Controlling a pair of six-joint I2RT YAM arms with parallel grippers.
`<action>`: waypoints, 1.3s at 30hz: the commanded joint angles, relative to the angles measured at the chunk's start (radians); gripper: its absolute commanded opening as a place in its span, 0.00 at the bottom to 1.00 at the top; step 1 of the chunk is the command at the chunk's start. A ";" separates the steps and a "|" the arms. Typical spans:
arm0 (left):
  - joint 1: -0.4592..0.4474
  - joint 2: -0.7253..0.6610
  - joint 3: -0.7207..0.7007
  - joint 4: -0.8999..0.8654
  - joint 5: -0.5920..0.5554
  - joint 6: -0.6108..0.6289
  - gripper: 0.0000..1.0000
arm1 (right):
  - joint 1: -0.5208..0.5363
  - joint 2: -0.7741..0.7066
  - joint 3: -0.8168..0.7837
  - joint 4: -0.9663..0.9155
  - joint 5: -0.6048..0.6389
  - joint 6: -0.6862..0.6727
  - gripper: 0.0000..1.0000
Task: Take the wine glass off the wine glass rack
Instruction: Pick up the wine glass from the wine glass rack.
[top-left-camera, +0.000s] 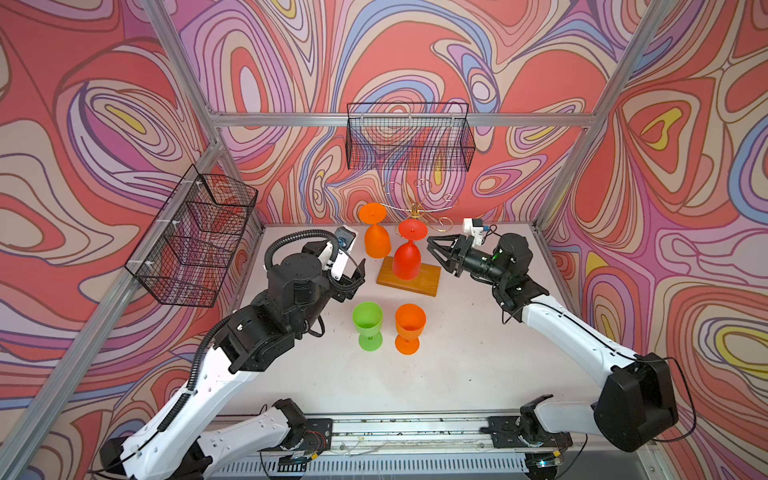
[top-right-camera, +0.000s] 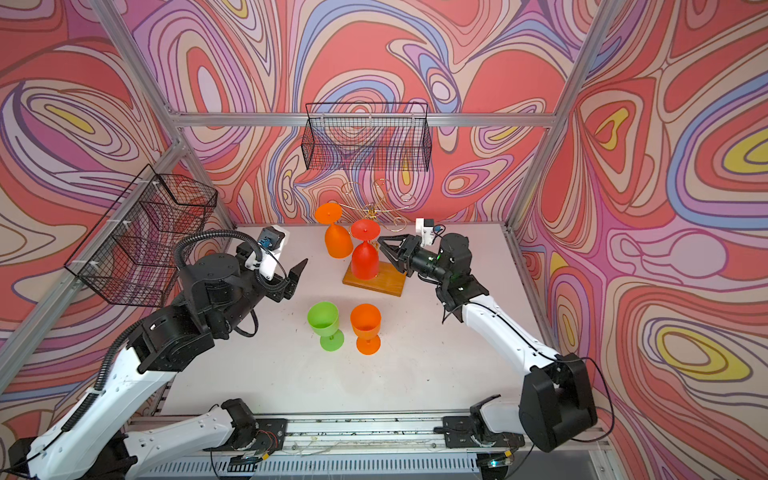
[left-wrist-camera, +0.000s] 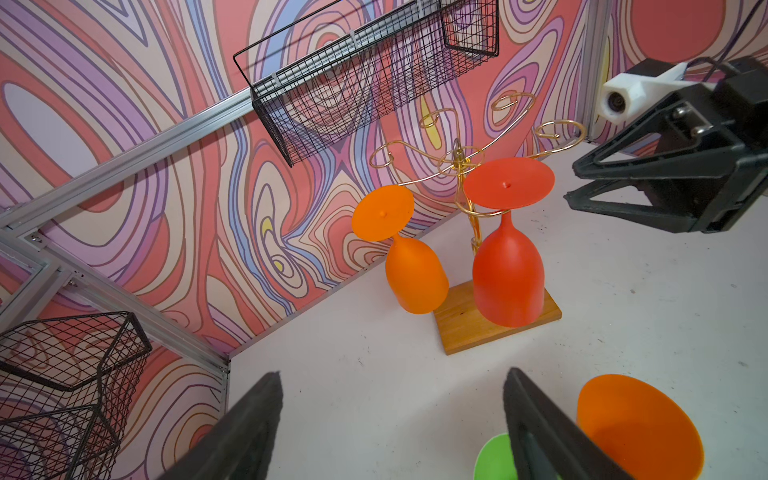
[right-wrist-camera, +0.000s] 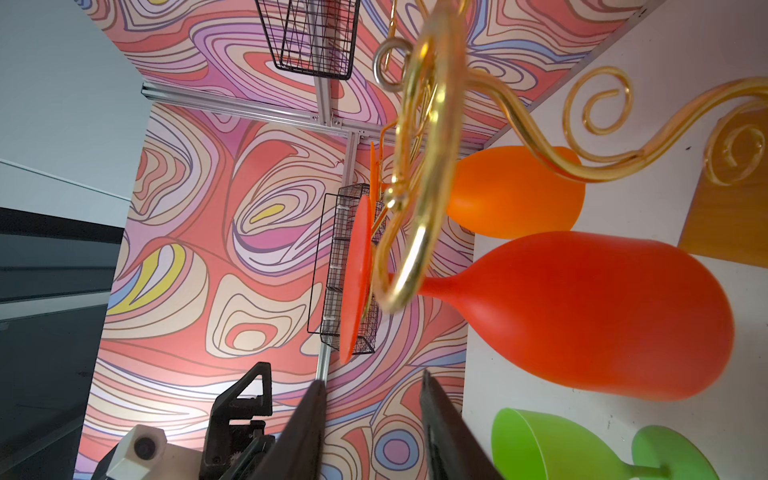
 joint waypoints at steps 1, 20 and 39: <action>-0.005 0.003 -0.002 0.026 0.010 0.012 0.83 | 0.016 0.003 0.031 0.017 0.037 -0.016 0.39; -0.005 0.006 -0.007 0.003 0.008 0.014 0.83 | 0.030 0.088 0.109 0.042 0.043 -0.034 0.38; -0.003 -0.008 -0.016 0.001 0.000 0.017 0.83 | 0.032 0.112 0.122 0.044 0.049 -0.033 0.27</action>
